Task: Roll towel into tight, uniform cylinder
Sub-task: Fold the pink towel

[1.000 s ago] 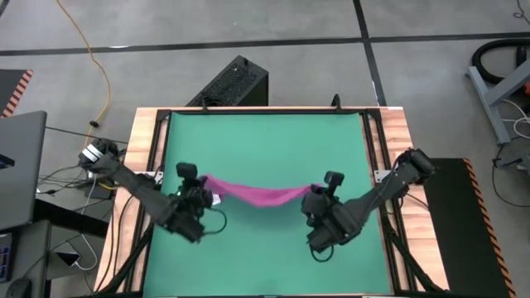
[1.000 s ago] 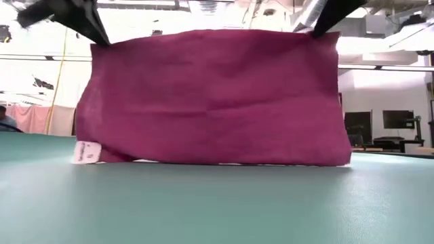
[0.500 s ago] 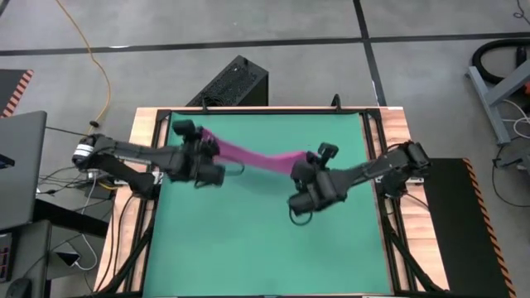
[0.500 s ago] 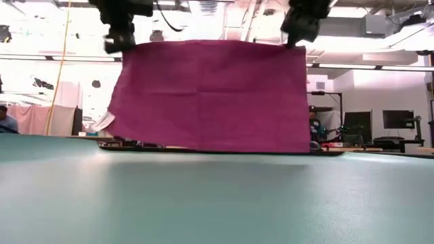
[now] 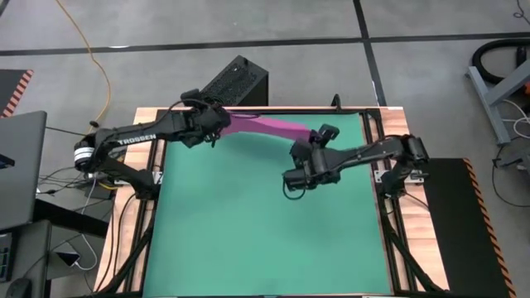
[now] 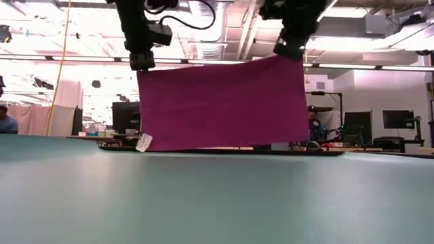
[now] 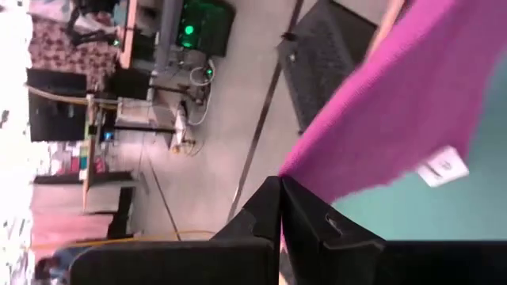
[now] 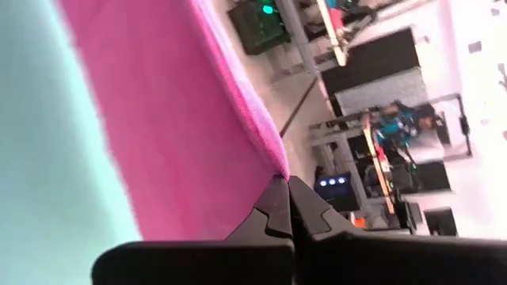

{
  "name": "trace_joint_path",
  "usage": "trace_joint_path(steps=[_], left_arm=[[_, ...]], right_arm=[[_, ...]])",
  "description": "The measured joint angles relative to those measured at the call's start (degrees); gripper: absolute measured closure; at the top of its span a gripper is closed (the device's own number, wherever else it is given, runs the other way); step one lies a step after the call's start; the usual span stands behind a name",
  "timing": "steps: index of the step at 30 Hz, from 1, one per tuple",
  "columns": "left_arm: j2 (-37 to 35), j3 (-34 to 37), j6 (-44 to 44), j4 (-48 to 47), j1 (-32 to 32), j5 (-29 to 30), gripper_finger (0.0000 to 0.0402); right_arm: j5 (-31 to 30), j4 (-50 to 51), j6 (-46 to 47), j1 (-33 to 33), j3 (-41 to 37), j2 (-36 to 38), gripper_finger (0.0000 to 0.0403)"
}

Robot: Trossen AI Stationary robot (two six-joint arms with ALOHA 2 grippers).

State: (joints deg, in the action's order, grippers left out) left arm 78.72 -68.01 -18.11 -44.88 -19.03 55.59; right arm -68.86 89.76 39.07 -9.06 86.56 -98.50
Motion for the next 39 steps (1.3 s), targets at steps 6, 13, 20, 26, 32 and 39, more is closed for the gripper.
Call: trace_joint_path(steps=[6, 13, 20, 26, 32, 39], left_arm=[[-0.09, 9.77, 8.92, -1.2, 8.54, -7.49, 0.0401], [0.0, 22.83, 26.76, -1.48, 24.47, -11.21, 0.0401], [0.02, 30.26, 36.37, 2.76, 32.43, -18.24, 0.0401], [-0.6, 31.08, 42.84, 6.34, 32.86, -16.32, 0.0401], [-4.0, 29.0, 41.25, 14.72, 35.54, -14.23, 0.0401], [-5.71, 28.9, 39.25, 19.15, 35.81, -14.02, 0.0401]], right_arm=[[12.13, -5.49, 7.42, -8.47, -8.78, 0.0, 0.0403], [22.6, -15.94, 13.41, -22.07, -16.44, -0.04, 0.0403], [26.46, -30.38, 14.59, -30.74, -17.0, -0.04, 0.0403], [30.09, -44.82, 7.57, -31.44, -17.0, -0.04, 0.0403], [38.77, -59.78, -3.02, -27.22, -17.0, -0.13, 0.0403], [48.21, -70.91, -19.23, -19.58, -17.0, -0.17, 0.0403]])
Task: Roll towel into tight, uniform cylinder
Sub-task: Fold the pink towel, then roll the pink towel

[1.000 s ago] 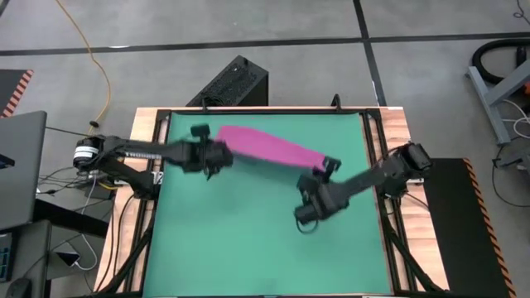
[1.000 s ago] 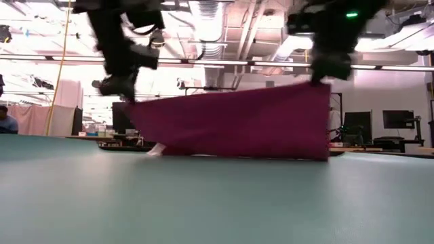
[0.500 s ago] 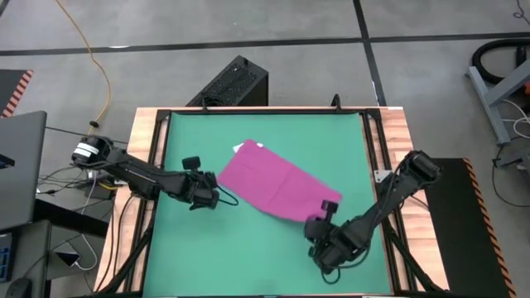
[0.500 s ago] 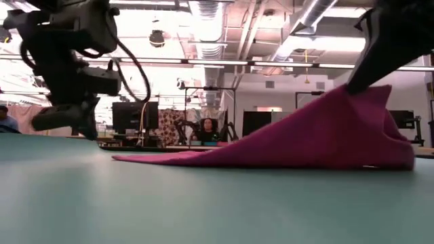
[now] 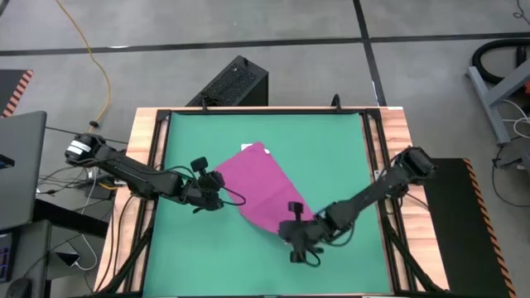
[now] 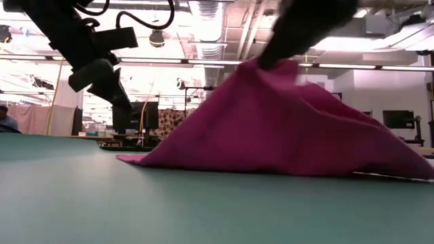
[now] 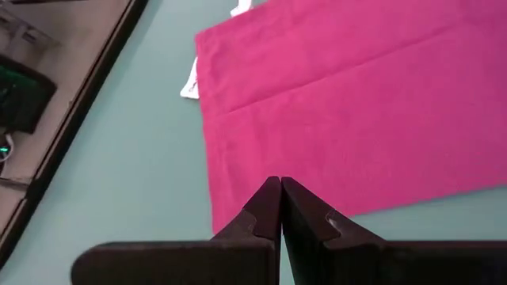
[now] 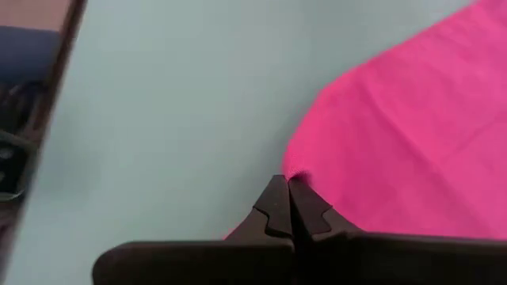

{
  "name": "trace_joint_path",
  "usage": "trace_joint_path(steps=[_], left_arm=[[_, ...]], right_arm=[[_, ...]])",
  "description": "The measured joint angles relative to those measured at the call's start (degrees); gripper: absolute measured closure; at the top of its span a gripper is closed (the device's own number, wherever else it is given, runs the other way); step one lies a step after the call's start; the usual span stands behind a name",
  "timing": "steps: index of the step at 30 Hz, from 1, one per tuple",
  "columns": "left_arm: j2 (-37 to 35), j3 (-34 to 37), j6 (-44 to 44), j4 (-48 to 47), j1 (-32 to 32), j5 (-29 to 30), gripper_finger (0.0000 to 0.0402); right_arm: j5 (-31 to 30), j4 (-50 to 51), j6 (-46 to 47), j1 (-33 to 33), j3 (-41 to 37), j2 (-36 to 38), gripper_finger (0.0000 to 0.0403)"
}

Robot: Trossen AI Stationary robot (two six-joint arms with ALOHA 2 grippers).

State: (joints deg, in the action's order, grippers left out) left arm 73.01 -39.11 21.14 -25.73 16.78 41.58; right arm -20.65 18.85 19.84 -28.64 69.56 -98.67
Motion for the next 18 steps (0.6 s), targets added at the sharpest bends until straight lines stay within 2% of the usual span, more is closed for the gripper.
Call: trace_joint_path(steps=[4, 9, 11, 14, 18], left_arm=[[0.29, 0.0, -0.53, -0.22, -0.78, 0.89, 0.0401], [0.48, 0.0, -0.8, -0.19, -1.26, 0.96, 0.0401], [0.48, 0.0, -0.82, -0.25, -1.25, 0.91, 0.0401], [0.48, 0.24, -0.79, 0.29, -1.25, 2.55, 0.0401], [0.48, 4.78, -0.92, 11.63, -1.89, 4.72, 0.0401]], right_arm=[[3.23, -2.89, -4.83, 4.41, 0.0, 0.0, 0.0389], [16.37, -5.84, -5.2, 8.02, -0.02, -0.03, 0.0347], [19.75, -6.17, -5.31, 8.12, -0.02, -0.03, 0.0332], [22.18, -6.31, -5.47, 7.23, -0.04, -0.04, 0.0315], [22.28, -8.2, -8.73, 5.4, -0.04, -0.04, 0.0298]])
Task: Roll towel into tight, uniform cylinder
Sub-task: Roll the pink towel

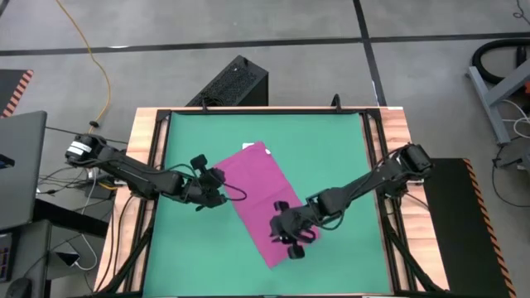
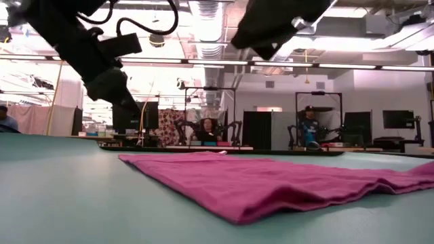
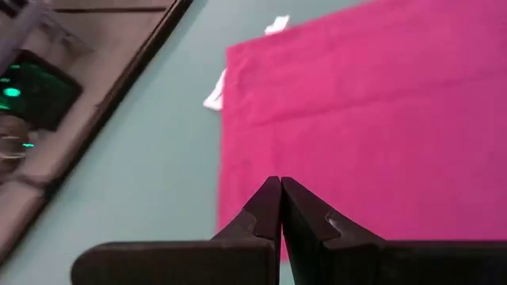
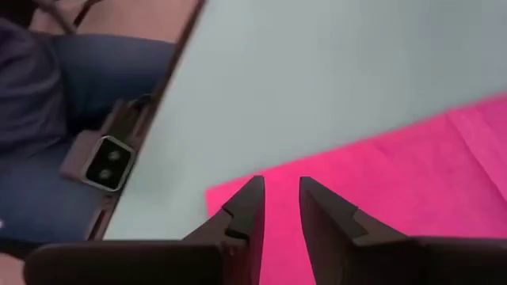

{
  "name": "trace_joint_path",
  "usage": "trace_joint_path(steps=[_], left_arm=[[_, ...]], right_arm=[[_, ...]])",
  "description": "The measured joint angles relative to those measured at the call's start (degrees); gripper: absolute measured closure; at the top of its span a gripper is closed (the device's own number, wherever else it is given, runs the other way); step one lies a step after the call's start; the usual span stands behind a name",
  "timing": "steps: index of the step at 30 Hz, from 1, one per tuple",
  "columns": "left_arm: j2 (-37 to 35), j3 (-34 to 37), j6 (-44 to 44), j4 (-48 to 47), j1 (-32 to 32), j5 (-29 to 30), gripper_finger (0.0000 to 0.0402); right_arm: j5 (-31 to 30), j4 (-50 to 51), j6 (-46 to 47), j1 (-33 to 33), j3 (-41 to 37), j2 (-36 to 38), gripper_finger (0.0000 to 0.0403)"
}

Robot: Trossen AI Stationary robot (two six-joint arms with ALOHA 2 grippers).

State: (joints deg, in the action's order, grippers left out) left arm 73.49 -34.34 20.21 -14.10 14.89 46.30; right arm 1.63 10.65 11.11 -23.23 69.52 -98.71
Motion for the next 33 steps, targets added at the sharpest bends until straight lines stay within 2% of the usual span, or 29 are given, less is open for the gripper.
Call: trace_joint_path(steps=[3, 5, 7, 10, 17, 21, 25, 33], left_arm=[[0.0, 4.83, -1.27, 11.05, -1.59, -3.11, 0.0401], [0.0, 7.26, -0.58, 14.89, -3.24, -3.38, 0.0401], [0.0, 8.41, 1.25, 15.46, -5.25, -1.09, 0.0401], [0.02, 8.53, 3.3, 14.24, -8.7, 0.89, 0.0401], [1.27, 8.53, 4.44, 13.47, -16.96, -8.1, 0.0401], [4.03, 8.53, 4.81, 13.4, -20.08, -11.14, 0.0401], [7.63, 8.51, 5.54, 14.46, -22.36, -17.18, 0.0401], [11.98, 6.92, 3.65, 15.85, -25.98, -15.24, 0.0401]], right_arm=[[-2.08, 0.47, -2.97, -0.54, 0.0, 0.02, 0.0291], [-11.05, 2.43, -1.02, -0.52, 0.0, 0.02, 0.0293], [-18.61, 5.01, -0.39, -0.16, 0.0, 0.02, 0.0299], [-24.31, 7.16, -0.19, 0.71, -0.02, 0.02, 0.0309], [-24.27, 7.36, -0.45, 1.42, -0.04, 0.02, 0.0321], [-24.28, 7.98, -0.58, 1.67, -0.02, 0.02, 0.0321], [-24.28, 9.6, -0.94, 1.65, -0.02, 0.02, 0.0321], [-24.37, 10.26, -1.05, 1.89, -0.02, 0.02, 0.0321]])
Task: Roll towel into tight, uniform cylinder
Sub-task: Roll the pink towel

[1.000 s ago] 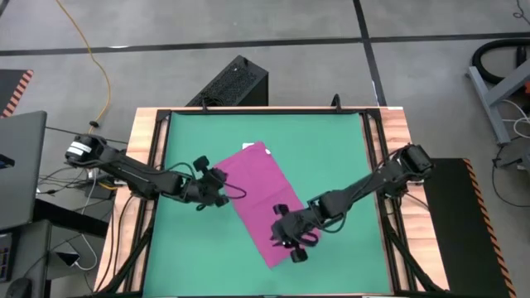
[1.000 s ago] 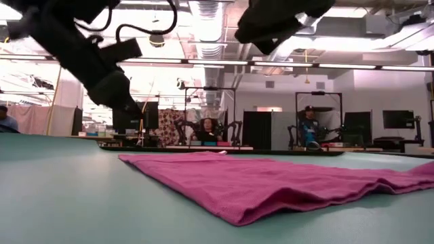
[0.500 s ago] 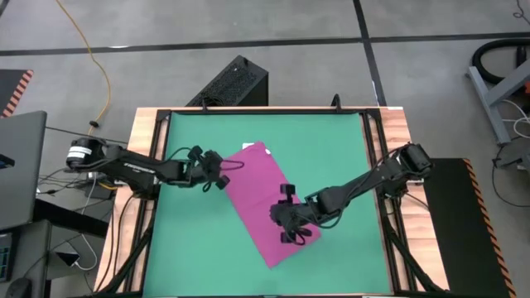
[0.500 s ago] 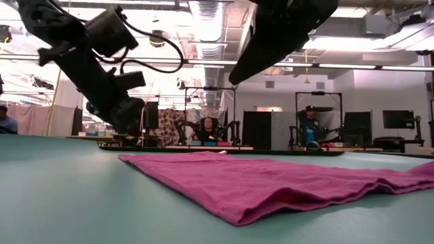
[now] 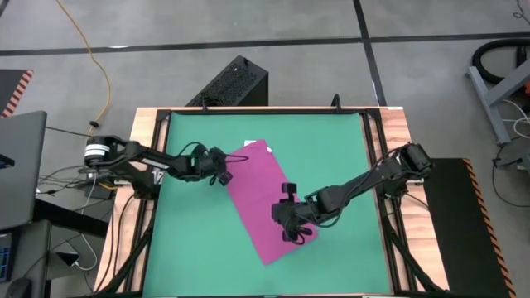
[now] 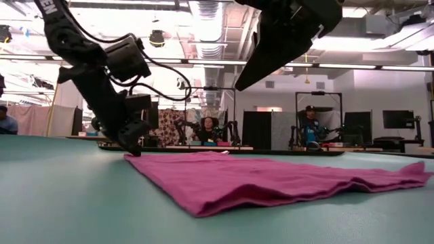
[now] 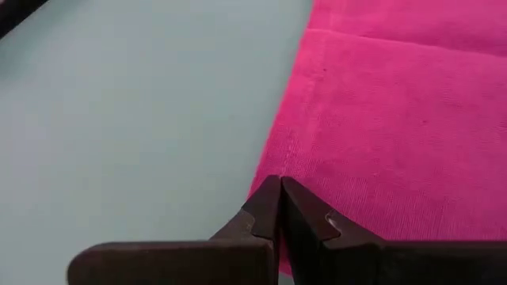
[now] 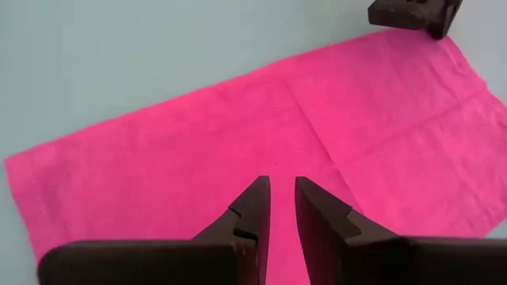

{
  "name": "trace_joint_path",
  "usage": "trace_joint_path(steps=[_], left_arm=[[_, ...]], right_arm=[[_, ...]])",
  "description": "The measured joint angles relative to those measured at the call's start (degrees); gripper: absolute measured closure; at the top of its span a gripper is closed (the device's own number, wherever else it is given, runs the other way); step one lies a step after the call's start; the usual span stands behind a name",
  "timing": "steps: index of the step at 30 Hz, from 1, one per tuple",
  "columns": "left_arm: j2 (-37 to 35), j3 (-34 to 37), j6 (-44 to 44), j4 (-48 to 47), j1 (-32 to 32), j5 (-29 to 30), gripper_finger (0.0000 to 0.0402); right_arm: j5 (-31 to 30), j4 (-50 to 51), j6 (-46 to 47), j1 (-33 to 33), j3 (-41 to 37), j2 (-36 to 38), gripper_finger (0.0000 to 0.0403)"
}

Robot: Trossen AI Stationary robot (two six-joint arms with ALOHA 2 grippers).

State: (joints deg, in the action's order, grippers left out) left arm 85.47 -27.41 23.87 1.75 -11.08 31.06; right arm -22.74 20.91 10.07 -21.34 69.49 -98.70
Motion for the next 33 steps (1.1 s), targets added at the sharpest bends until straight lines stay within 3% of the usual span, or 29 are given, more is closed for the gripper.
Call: trace_joint_path(steps=[12, 17, 19, 22, 24, 28, 33], left_arm=[[-0.03, -7.51, -24.8, 9.34, -9.39, -2.2, 0.0401], [-5.33, -11.31, -20.98, 0.66, -5.15, -12.04, 0.0401], [-8.64, -11.63, -17.72, -3.02, -1.25, -12.88, 0.0401], [-13.55, -11.66, -14.74, -8.42, 5.8, -8.46, 0.0401], [-16.75, -11.68, -12.3, -10.93, 10.6, -3.35, 0.0401], [-21.05, -11.68, -8.25, -13.64, 18.46, 7.28, 0.0401], [-22.93, -11.68, -6.65, -14.74, 22.85, 13.55, 0.0401]], right_arm=[[-4.48, -0.43, 0.13, 5.6, -1.76, 0.02, 0.0321], [-3.9, -2.63, -7.8, 7.3, -3.83, 0.09, 0.0325], [0.21, -5.65, -10.61, 9.62, -4.99, 0.07, 0.0337], [7.45, -15.19, -14.42, 15.19, -7.5, 0.07, 0.037], [8.85, -21.54, -16.75, 19.23, -9.14, 0.03, 0.0391], [9.43, -26.43, -17.86, 27.04, -9.1, 0.09, 0.0392], [12.45, -29.14, -17.14, 33.62, -8.82, -2.09, 0.0398]])
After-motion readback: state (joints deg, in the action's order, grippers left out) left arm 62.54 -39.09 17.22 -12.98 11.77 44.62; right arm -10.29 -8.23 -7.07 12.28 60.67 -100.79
